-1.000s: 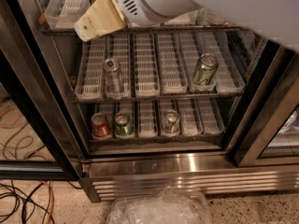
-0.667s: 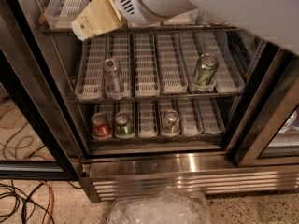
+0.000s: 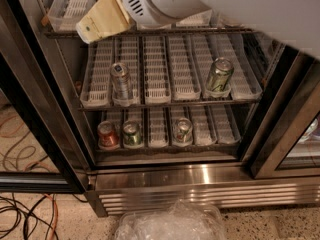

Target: Pick blue plastic bottle from top shelf of fridge

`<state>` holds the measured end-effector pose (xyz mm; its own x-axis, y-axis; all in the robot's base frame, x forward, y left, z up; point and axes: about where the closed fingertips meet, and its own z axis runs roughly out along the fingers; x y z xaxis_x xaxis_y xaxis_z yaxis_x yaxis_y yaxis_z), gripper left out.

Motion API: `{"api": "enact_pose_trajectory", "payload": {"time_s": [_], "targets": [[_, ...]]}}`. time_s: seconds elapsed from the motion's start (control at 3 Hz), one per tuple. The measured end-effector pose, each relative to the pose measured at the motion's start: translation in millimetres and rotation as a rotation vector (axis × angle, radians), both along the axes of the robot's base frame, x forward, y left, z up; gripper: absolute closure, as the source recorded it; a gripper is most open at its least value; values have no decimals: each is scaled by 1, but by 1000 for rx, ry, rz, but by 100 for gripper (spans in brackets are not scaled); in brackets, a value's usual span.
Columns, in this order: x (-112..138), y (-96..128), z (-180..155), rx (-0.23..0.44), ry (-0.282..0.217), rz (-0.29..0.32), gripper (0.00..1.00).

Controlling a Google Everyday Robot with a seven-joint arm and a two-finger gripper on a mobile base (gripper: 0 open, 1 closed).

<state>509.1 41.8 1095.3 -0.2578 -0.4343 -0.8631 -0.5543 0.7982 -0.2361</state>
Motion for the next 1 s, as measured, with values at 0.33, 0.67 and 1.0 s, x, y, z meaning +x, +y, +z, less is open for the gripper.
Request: {"api": "enact_pose_trajectory", "payload": {"time_s": [0.33, 0.67, 1.0], "targets": [[0, 0, 0, 0, 0, 0, 0], [0, 0, 0, 0, 0, 0, 0], [2, 11, 6, 111, -21, -26, 0]]}}
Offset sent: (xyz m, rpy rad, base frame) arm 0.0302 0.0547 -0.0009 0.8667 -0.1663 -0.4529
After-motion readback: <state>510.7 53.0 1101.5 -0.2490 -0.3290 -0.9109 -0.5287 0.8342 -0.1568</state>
